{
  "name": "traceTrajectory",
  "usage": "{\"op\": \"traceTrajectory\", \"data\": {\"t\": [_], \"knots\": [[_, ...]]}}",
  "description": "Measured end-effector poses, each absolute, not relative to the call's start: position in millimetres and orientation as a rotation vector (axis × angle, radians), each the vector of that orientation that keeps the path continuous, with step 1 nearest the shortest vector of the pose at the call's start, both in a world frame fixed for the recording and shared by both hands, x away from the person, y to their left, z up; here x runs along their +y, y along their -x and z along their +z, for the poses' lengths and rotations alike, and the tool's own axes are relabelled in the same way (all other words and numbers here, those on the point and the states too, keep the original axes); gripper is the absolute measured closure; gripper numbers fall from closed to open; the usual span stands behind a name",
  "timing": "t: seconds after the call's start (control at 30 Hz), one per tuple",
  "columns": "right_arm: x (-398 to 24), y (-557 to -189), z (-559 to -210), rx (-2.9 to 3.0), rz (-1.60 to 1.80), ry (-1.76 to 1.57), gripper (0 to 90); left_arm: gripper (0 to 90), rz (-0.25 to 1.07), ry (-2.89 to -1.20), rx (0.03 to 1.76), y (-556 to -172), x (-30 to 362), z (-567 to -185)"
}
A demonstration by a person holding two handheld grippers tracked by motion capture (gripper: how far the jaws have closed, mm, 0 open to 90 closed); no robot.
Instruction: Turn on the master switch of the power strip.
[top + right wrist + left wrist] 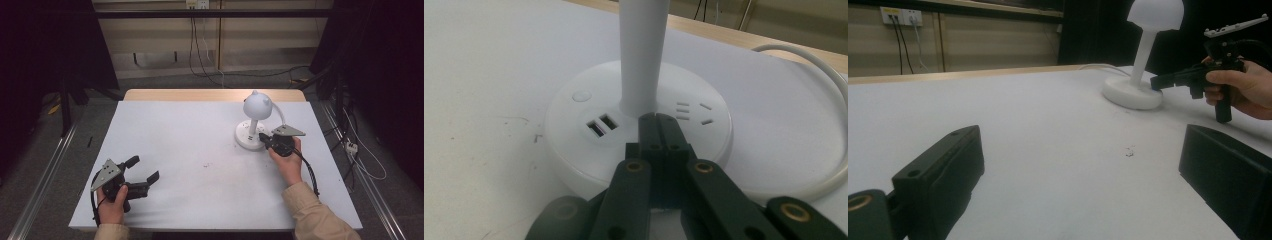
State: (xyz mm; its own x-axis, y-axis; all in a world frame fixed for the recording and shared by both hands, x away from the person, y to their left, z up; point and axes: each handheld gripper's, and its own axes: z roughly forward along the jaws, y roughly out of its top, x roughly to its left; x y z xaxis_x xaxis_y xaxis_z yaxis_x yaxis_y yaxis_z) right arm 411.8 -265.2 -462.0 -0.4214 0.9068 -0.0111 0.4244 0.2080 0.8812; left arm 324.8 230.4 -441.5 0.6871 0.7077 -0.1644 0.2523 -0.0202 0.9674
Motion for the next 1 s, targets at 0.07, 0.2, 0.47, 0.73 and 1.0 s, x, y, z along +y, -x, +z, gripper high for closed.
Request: {"op": "traceTrajectory", "data": {"t": [0.07,0.2,0.47,0.73,1.0], "knots": [[-265.7,-412.0,-461.6,1.946,1.158,-1.243,90.0,4.1,0.432,-1.594,0.804,-325.1,230.3,-441.6],[-265.4,-412.0,-461.3,1.947,1.150,-1.239,90.0,4.1,0.430,-1.593,0.801,-325.1,229.7,-441.4],[-263.5,-412.4,-460.9,1.956,1.133,-1.228,90.0,4.1,0.432,-1.593,0.804,-326.0,230.3,-441.9],[-261.5,-410.7,-461.7,1.951,1.149,-1.235,90.0,4.1,0.427,-1.595,0.801,-326.4,228.5,-442.3],[-264.2,-408.8,-455.8,1.928,1.138,-1.278,90.0,4.1,0.429,-1.579,0.810,-325.2,232.4,-441.8]]}}
